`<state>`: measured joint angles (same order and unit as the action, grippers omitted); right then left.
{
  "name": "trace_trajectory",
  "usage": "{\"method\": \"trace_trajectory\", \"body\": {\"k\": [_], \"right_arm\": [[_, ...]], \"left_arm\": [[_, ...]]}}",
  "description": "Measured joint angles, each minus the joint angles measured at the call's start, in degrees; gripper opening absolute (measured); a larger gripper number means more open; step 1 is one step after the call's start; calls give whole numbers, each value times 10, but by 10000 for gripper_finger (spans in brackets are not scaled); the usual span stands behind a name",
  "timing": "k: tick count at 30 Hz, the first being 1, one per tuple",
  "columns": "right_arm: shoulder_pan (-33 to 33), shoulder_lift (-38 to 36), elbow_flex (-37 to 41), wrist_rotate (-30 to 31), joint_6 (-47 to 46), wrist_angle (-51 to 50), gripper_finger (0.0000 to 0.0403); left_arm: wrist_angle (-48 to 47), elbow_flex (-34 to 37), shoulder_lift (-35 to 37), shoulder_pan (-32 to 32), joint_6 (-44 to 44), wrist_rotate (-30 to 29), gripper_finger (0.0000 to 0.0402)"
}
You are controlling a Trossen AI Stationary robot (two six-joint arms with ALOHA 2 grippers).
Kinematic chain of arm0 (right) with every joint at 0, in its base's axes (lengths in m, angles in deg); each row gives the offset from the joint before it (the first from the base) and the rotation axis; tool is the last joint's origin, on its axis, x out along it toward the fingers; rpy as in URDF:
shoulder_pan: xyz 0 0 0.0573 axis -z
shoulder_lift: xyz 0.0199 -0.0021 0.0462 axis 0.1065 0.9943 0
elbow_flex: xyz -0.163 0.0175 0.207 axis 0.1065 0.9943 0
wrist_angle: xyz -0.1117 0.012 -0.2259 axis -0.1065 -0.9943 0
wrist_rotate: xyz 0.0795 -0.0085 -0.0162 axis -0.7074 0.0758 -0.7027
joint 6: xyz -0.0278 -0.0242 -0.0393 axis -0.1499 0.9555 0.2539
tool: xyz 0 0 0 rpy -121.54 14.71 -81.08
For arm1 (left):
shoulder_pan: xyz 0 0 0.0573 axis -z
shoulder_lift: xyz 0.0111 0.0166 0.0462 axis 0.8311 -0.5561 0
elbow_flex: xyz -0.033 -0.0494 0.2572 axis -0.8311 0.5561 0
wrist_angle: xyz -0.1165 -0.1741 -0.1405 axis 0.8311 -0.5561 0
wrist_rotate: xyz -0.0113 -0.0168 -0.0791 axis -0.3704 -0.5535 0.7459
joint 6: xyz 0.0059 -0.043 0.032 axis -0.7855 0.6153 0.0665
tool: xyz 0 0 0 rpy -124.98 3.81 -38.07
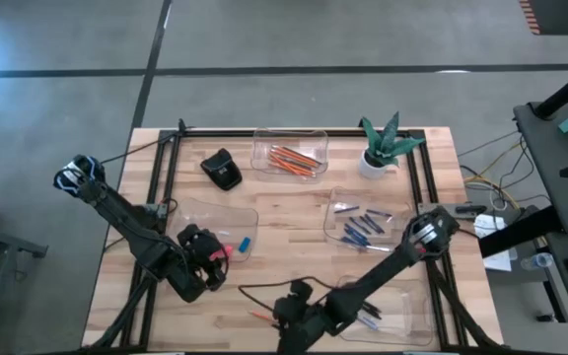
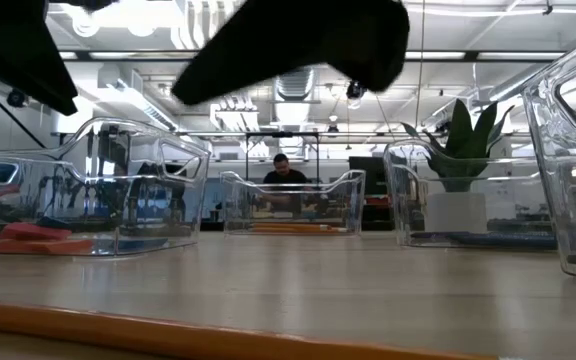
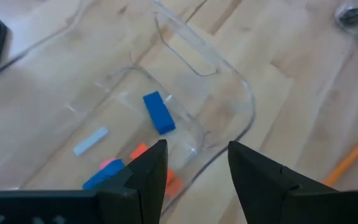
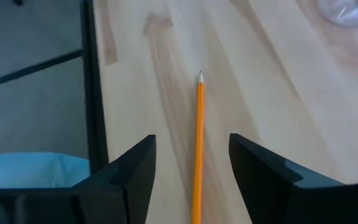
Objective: Sort crayons/erasers/pens/pencils in bins
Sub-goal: Put the yellow pencil into the top transparent bin
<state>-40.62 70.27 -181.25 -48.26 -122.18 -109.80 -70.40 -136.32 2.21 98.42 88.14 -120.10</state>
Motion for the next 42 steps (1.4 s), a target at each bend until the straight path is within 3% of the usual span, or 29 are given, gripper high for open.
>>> {"method": "trace_trajectory", "body": {"k": [7,21,27,32,38,42], "right_arm": [[-1,69,-79,-18,-20,-42,196],[11,225,-322,-18,-28,-314,186],[29,232,-323,-102,10,-319,158],[39,232,-322,-107,14,-323,113],[43,233,-321,-108,33,-322,24],[43,232,-320,-124,46,-321,16]], "left_arm": [[35,0,0,3,0,8,154],[37,0,6,19,-1,19,154],[41,0,12,26,-1,19,154],[43,0,12,32,-2,19,154],[43,0,14,37,-2,19,154],[43,0,15,37,-6,19,154]]}}
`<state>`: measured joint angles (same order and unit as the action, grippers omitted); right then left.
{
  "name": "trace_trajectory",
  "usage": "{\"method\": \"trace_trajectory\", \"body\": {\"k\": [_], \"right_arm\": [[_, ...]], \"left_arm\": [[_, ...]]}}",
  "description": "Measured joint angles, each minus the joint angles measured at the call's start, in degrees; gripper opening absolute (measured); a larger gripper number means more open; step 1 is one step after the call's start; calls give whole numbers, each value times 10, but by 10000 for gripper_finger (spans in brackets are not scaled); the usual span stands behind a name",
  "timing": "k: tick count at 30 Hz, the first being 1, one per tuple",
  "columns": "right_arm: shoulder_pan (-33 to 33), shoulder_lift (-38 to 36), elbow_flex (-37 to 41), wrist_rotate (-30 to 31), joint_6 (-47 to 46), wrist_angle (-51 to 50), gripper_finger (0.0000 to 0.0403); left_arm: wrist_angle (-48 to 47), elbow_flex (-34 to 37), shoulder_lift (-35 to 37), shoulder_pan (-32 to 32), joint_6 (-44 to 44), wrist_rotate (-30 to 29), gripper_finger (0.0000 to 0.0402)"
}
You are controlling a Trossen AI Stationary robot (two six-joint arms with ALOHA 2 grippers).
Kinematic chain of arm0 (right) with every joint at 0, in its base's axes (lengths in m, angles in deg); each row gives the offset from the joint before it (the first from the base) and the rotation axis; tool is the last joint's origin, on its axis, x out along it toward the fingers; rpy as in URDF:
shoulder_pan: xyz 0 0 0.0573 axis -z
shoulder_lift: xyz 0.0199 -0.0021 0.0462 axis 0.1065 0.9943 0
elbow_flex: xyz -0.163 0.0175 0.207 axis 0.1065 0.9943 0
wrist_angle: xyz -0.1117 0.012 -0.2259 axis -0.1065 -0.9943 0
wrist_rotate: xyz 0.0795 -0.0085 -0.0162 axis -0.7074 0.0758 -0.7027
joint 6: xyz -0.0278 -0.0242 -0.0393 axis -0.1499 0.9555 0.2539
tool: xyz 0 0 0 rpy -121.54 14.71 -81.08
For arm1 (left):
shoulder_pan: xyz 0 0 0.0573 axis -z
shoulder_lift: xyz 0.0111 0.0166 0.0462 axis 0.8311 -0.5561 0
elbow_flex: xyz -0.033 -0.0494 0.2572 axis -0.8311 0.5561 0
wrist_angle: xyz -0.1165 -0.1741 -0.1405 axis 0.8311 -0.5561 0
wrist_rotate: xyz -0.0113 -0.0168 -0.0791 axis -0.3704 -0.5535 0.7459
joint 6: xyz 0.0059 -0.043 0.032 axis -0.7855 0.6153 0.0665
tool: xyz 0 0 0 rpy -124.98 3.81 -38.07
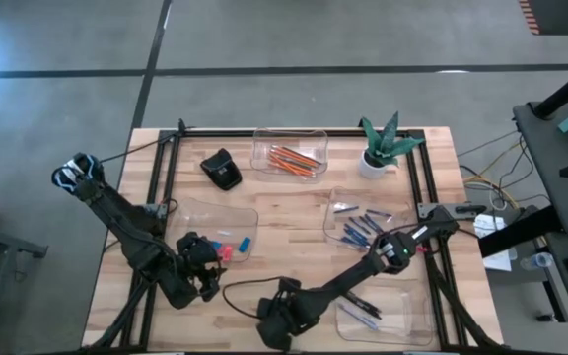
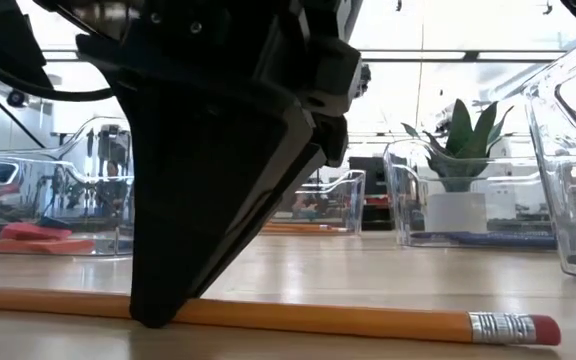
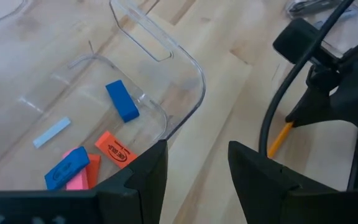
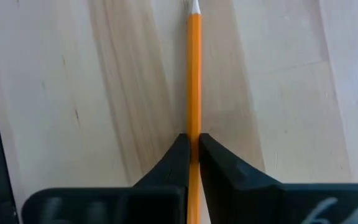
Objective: Sort crayons/erasers/pens/pencils in bins
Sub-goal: Put the yellow pencil into the top transparent bin
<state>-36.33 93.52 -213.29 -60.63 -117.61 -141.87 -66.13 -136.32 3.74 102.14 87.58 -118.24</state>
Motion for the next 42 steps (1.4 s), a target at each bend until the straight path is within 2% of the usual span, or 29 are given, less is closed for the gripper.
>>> {"method": "trace_trajectory", "body": {"k": [5,10,21,26,32,34,37,42], "right_arm": [[2,-19,2,-19,33,-11,14],[8,-59,5,-17,73,-75,13],[84,-178,3,33,167,-217,13],[161,-243,5,87,202,-256,13],[295,-291,9,96,298,-228,13],[350,-288,16,80,323,-209,13],[426,-281,46,20,363,-158,13],[522,-279,108,18,410,-80,13]], "left_arm": [[0,0,1,0,-1,11,154],[0,0,2,0,-1,35,154],[1,0,2,3,-1,37,154],[0,0,2,3,-1,37,154],[2,0,2,2,-16,11,154],[1,0,2,2,-17,-3,154],[1,0,2,2,-17,-23,154],[1,0,2,2,-30,-38,154]]}}
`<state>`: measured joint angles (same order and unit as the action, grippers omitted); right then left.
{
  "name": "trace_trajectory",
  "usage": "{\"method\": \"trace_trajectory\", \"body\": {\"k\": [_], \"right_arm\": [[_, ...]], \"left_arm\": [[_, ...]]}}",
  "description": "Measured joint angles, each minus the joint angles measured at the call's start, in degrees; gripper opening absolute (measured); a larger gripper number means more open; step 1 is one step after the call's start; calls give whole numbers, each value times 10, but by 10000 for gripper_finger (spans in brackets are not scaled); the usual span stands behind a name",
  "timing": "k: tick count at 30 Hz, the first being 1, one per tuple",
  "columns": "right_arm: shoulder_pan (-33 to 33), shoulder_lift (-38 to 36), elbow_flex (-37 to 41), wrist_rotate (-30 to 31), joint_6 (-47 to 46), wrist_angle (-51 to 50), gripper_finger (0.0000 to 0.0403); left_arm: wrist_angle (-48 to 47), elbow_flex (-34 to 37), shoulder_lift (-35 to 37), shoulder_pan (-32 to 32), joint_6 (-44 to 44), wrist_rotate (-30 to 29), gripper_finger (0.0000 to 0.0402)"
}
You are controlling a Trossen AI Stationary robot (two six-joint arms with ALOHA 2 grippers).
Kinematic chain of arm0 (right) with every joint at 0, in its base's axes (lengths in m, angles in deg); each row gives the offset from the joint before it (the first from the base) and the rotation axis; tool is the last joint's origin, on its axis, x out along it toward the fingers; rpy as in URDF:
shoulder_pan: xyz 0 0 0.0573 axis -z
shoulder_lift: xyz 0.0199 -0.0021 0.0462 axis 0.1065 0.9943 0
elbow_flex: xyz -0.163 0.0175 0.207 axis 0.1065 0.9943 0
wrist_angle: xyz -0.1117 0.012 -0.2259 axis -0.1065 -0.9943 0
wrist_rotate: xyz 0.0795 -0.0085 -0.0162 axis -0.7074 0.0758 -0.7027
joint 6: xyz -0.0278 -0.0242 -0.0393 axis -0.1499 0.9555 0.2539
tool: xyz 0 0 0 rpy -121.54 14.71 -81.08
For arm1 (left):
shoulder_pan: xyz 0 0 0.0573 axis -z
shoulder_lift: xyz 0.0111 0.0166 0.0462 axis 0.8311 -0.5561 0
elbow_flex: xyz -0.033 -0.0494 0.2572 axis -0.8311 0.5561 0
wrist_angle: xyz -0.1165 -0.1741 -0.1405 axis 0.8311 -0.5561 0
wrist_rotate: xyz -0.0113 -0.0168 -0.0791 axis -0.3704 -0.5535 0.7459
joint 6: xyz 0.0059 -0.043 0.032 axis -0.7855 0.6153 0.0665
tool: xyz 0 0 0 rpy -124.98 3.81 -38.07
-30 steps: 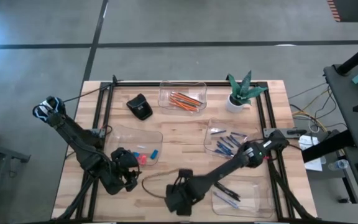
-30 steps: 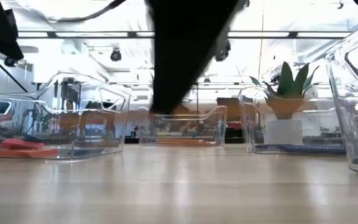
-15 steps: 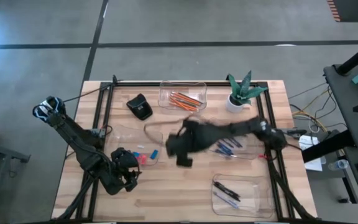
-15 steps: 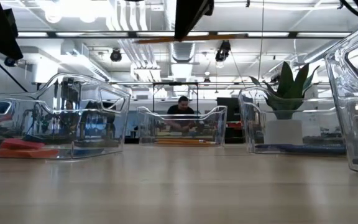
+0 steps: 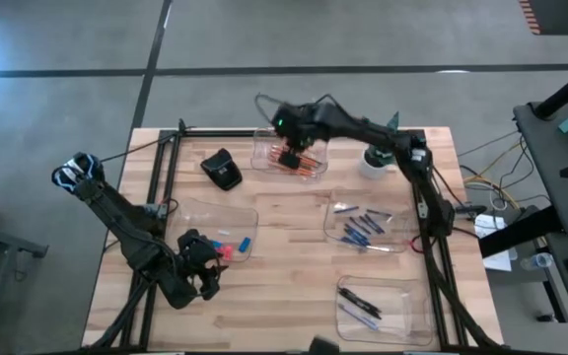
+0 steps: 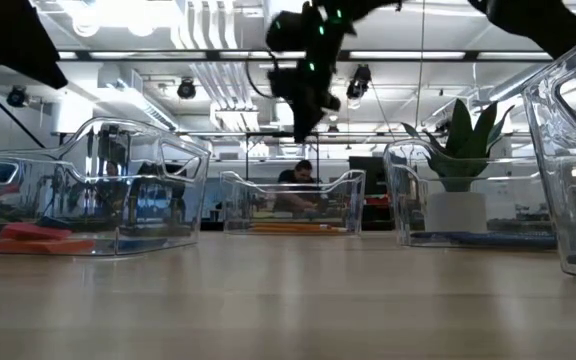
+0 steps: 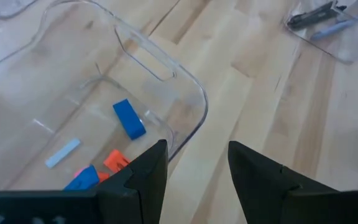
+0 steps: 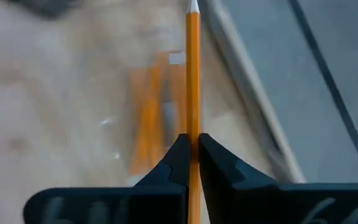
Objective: Sort crayons/erasers/pens/pencils in bins
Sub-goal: Put the yellow pencil into the top transparent bin, then return to Home Position
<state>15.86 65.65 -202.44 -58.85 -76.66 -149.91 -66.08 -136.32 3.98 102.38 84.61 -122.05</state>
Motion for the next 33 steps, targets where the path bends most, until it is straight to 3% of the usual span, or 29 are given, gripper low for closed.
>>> {"method": "trace_trajectory", "body": {"k": [6,18,26,33], "right_arm": [[56,0,72,-59,-2,73,13],[58,0,177,-62,-19,196,19],[58,0,198,-62,-63,204,100],[48,-2,127,-62,-88,125,167]], "left_arm": [[-1,0,0,0,-2,-16,154],[-2,0,5,-4,-17,-66,154],[-1,0,8,-4,-15,-73,154],[-3,0,8,-4,-14,-88,154]]}}
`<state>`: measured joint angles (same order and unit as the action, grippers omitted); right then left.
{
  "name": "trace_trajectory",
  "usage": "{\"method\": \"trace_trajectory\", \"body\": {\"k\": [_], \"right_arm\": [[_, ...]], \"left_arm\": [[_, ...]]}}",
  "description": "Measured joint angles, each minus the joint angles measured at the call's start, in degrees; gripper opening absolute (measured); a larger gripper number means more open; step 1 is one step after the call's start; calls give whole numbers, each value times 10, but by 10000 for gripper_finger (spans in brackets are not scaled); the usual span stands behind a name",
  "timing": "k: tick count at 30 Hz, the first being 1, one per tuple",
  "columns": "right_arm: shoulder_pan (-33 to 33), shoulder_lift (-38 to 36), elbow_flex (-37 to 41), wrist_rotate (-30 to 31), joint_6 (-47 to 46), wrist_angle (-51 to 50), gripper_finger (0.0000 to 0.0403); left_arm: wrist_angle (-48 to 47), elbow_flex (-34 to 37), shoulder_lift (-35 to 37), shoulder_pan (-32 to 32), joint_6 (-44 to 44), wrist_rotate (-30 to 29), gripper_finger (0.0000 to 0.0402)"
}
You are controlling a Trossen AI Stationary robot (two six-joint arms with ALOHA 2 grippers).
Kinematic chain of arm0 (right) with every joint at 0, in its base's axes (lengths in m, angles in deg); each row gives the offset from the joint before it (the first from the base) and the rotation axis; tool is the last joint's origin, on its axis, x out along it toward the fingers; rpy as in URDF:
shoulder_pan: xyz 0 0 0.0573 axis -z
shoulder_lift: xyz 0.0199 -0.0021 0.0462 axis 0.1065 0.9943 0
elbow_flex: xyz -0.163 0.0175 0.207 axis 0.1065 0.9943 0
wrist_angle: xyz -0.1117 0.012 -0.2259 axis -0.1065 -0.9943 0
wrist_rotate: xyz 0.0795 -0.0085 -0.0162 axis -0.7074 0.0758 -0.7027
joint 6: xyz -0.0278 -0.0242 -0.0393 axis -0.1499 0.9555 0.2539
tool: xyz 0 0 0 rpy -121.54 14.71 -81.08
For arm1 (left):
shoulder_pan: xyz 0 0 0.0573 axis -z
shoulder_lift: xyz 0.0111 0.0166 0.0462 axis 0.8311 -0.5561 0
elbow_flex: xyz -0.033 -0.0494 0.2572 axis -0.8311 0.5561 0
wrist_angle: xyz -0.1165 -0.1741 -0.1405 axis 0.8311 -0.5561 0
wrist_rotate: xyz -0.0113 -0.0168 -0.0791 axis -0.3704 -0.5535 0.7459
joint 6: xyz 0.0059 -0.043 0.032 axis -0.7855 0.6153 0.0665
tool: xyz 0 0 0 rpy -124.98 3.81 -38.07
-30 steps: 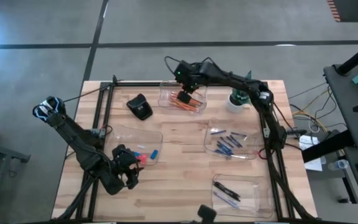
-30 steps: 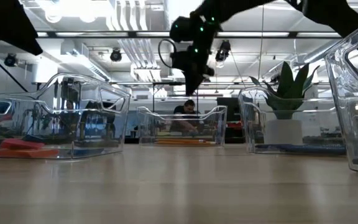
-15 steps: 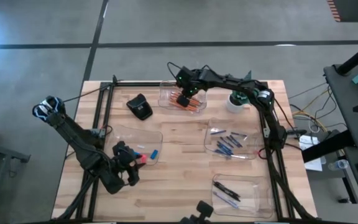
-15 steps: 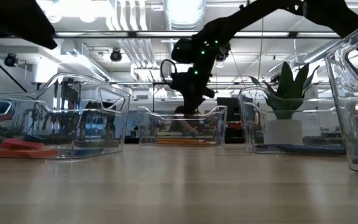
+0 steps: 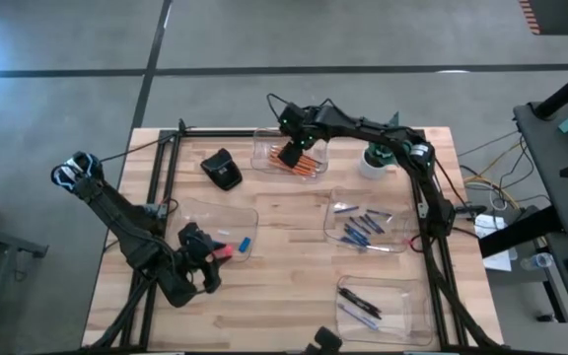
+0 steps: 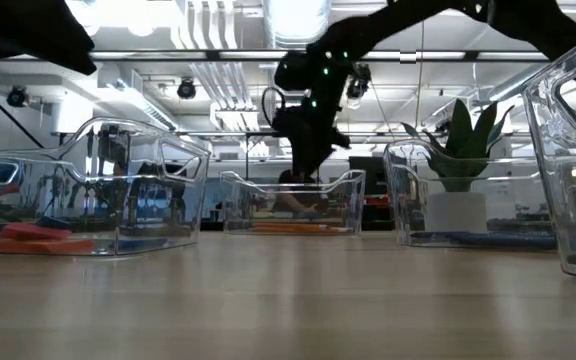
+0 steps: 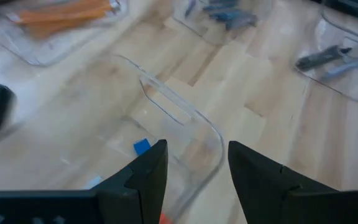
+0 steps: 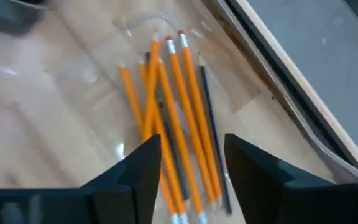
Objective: Sort crayons/erasers/pens/pencils in bins
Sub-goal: Return to Home Position
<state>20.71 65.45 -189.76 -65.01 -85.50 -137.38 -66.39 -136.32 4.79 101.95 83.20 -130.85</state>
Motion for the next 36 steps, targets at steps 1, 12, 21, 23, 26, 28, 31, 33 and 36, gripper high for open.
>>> {"method": "trace_trajectory", "body": {"k": [1,12,21,23,26,28,31,33,36], "right_arm": [[-7,-1,-14,0,-2,-18,172],[-212,-33,-47,18,10,-134,174],[-347,-155,67,94,1,-159,156],[-359,-202,114,97,-21,-132,155],[-369,-280,203,127,-58,-65,155],[-375,-336,267,148,-83,-20,155],[-386,-412,360,170,-110,46,155],[-397,-457,423,190,-110,92,155],[-414,-523,515,220,-94,180,155]], "left_arm": [[-5,0,0,0,0,-7,154],[-121,-3,22,-12,3,-62,154],[-301,-32,179,-14,-22,-63,153],[-302,-26,222,-14,-47,-63,153],[-303,-16,277,-14,-74,-64,153],[-302,-11,304,-14,-99,-65,153],[-286,-7,329,-14,-158,-80,153],[-268,-7,352,-14,-213,-105,153],[-214,-6,386,-14,-307,-144,153]]}}
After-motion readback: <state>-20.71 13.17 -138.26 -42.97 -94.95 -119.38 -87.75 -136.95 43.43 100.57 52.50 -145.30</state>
